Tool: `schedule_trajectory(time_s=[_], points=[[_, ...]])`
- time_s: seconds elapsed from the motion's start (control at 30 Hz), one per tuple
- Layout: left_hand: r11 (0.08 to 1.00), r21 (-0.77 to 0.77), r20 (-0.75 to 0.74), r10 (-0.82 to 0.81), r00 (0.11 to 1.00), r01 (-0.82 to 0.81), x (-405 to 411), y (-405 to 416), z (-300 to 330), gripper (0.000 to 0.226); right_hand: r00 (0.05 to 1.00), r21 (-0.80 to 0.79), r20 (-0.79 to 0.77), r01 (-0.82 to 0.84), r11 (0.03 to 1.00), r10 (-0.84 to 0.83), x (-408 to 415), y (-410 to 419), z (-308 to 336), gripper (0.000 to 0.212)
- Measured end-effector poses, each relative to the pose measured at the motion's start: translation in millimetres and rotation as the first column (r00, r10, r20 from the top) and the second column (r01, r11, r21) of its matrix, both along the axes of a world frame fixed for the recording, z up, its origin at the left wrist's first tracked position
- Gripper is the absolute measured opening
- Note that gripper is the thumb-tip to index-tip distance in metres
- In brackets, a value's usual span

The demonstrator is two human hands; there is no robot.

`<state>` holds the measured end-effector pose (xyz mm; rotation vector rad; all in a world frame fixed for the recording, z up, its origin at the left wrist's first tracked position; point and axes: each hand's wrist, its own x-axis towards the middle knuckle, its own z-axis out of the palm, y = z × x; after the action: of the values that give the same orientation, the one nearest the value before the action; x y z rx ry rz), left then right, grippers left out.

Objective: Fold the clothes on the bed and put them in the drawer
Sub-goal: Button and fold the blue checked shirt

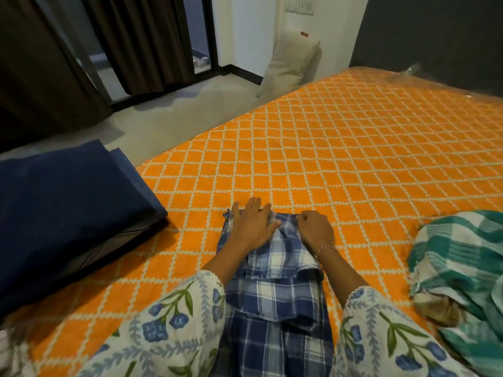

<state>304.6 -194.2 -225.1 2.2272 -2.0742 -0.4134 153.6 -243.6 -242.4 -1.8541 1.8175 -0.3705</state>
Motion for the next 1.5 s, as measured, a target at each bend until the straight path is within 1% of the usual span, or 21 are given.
schedule_trajectory(time_s=[0.07, 0.17, 0.3, 0.4, 0.47, 0.5, 0.53, 0.57, 0.6, 0.63, 0.67, 0.73, 0.8, 0.83, 0.9, 1.03, 1.13, 1.17, 1.27, 1.43, 1.5], points=[[0.999, 0.040, 0.003, 0.030, 1.000, -0.030, -2, 12, -13, 0.064, 0.995, -0.031, 0.077, 0.073, 0.997, -0.070, -3, 1, 2, 0.035], [1.000, -0.003, 0.041, 0.018, 0.999, -0.018, -4, 22, -23, 0.074, 0.980, -0.104, 0.143, 0.152, 0.983, -0.137, -3, 8, 6, 0.035], [1.000, -0.026, 0.058, -0.002, 0.998, 0.004, -3, 22, -27, 0.098, 0.848, 0.024, 0.389, 0.382, 0.924, -0.360, -11, 6, 1, 0.037], [0.999, -0.005, 0.061, -0.049, 0.997, 0.050, -2, 23, -26, 0.116, 0.879, 0.028, 0.308, 0.375, 0.927, -0.365, -19, 3, -1, 0.038], [0.999, -0.038, -0.056, -0.040, 0.998, 0.038, 0, 27, -23, 0.112, 0.915, 0.005, 0.219, 0.346, 0.938, -0.339, -20, 3, 2, 0.024], [0.995, -0.091, -0.176, 0.020, 0.984, -0.037, 1, 29, -21, 0.104, 0.938, -0.023, 0.161, 0.315, 0.949, -0.308, -19, 5, 5, 0.020], [0.968, -0.160, -0.325, 0.131, 0.937, -0.191, 3, 30, -18, 0.091, 0.959, -0.066, 0.097, 0.275, 0.959, -0.268, -18, 8, 8, 0.028], [0.904, -0.184, -0.467, 0.266, 0.843, -0.386, 5, 33, -15, 0.077, 0.978, -0.122, 0.048, 0.209, 0.970, -0.205, -16, 12, 13, 0.036], [0.823, -0.157, -0.555, 0.383, 0.738, -0.545, 7, 36, -12, 0.067, 0.993, -0.194, 0.010, 0.121, 0.974, -0.122, -12, 18, 19, 0.041], [0.775, -0.135, -0.567, 0.451, 0.690, -0.618, 8, 42, -10, 0.062, 1.000, -0.238, -0.020, 0.005, 0.971, -0.010, -9, 27, 25, 0.046], [0.790, -0.153, -0.504, 0.455, 0.735, -0.594, 7, 49, -11, 0.063, 0.992, -0.225, -0.044, -0.128, 0.966, 0.121, -4, 37, 29, 0.056], [0.925, -0.200, -0.291, 0.260, 0.921, -0.324, 1, 72, -18, 0.076, 0.945, -0.114, -0.079, -0.324, 0.939, 0.317, 0, 64, 24, 0.083], [0.991, -0.097, -0.117, 0.082, 0.990, -0.093, -2, 95, -26, 0.089, 0.926, -0.015, -0.133, -0.359, 0.933, 0.354, -7, 90, 5, 0.106], [0.996, -0.032, -0.101, 0.075, 0.992, -0.078, -2, 102, -32, 0.094, 0.929, 0.006, -0.144, -0.344, 0.939, 0.341, -13, 99, -5, 0.109], [0.995, 0.019, -0.148, 0.097, 0.984, -0.095, 4, 111, -41, 0.100, 0.945, 0.012, -0.115, -0.307, 0.952, 0.306, -26, 108, -19, 0.106], [0.999, -0.031, -0.181, 0.001, 0.983, -0.007, 23, 135, -38, 0.105, 0.943, -0.083, -0.089, -0.328, 0.941, 0.321, -41, 114, -10, 0.102], [0.956, -0.221, -0.035, -0.205, 0.978, 0.193, 24, 162, -33, 0.082, 0.834, -0.171, -0.170, -0.549, 0.818, 0.525, -44, 138, 3, 0.091], [0.928, -0.229, 0.004, -0.302, 0.953, 0.295, 20, 169, -33, 0.076, 0.784, -0.170, -0.202, -0.618, 0.767, 0.587, -44, 148, 1, 0.087], [0.891, -0.117, 0.068, -0.433, 0.899, 0.438, 13, 190, -35, 0.070, 0.704, -0.095, -0.280, -0.697, 0.711, 0.652, -54, 179, -17, 0.075], [0.933, 0.096, 0.131, -0.358, 0.924, 0.348, 39, 225, -18, 0.073, 0.669, 0.018, -0.313, -0.706, 0.708, 0.675, -94, 193, 0, 0.080], [0.936, 0.107, 0.146, -0.349, 0.926, 0.336, 55, 252, -21, 0.053, 0.671, 0.018, -0.301, -0.706, 0.708, 0.678, -115, 205, 3, 0.055]])
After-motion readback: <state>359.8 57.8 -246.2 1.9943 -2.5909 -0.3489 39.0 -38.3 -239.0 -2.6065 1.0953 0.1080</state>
